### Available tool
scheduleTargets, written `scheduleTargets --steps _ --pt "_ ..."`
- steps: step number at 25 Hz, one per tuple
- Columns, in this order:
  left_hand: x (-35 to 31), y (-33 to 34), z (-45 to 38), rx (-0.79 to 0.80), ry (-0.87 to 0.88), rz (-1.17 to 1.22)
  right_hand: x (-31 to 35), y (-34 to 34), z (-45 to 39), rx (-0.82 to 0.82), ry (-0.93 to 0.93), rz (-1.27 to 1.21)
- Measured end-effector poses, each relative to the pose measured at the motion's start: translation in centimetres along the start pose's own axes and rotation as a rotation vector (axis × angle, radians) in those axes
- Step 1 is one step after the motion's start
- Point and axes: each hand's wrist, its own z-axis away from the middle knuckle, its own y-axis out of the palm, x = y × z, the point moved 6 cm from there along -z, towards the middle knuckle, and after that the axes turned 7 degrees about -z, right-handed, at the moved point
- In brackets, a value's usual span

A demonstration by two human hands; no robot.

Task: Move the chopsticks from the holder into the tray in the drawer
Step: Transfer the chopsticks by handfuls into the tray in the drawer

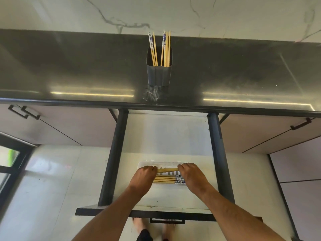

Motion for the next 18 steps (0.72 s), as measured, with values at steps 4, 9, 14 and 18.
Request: scheduleTargets --steps 4,9,14,18 --pt "0.5 1.3 -0.8 0.0 -0.014 0.031 -0.2 1.4 -0.6 0.017 0.019 0.0" --pt "1.3 2.1 -1.7 0.013 -0.07 0.047 -0.1 2.7 -1.5 0.024 0.037 -0.014" --pt "1.2 3.1 -2.2 0.052 -0.094 0.04 0.1 3.8 -2.3 0.035 0.073 -0.018" --pt "1.0 3.6 -2.1 0.049 -0.092 0.05 0.1 4.4 -2.3 0.051 0.093 -0.004"
